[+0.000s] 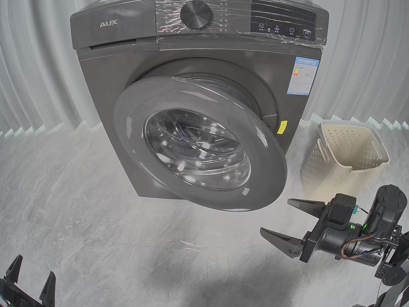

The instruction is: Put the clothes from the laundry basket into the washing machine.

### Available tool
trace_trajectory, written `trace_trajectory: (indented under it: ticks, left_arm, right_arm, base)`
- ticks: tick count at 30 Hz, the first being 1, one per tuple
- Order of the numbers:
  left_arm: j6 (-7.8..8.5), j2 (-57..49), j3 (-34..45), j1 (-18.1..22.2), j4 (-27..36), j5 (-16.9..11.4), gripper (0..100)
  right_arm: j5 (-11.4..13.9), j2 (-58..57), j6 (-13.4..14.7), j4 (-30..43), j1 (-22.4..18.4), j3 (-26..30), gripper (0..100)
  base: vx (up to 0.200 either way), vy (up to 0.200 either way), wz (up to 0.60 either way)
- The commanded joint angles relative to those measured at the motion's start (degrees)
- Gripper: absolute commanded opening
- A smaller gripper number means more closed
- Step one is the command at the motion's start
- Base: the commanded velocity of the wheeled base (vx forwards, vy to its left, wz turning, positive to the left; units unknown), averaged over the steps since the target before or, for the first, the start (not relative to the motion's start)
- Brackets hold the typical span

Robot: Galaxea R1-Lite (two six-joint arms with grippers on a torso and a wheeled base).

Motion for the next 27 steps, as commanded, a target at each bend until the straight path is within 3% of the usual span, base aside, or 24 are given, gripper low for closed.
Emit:
trace_trajectory:
  ticks: [1, 10, 15, 19, 27]
  left_arm:
    - [-0.07, -0.9, 0.9, 0.0, 0.0, 0.0, 100]
    - [0.02, -0.9, 0.9, -0.1, 0.0, 0.0, 100]
    - [0.11, -0.9, 0.9, -0.1, 0.0, 0.0, 100]
    - [0.11, -0.9, 0.9, -0.1, 0.0, 0.0, 100]
    - [0.11, -0.9, 0.9, -0.1, 0.0, 0.0, 100]
  right_arm:
    - [0.0, 0.9, 0.0, -0.3, 0.3, -1.0, 100]
    - [-0.4, 5.9, -0.3, -8.4, 0.4, -1.3, 100]
    - [-2.3, 9.4, -0.6, -15.1, -0.2, -1.5, 100]
    - [-3.5, 9.1, -0.6, -15.1, -0.7, -3.8, 100]
    - [-3.1, 9.0, -1.0, -15.1, 0.8, 0.6, 100]
  base:
    - [0.200, 0.000, 0.00]
    - [0.200, 0.000, 0.00]
    - [0.200, 0.000, 0.00]
    - [0.000, 0.000, 0.00]
    - [0.000, 0.000, 0.00]
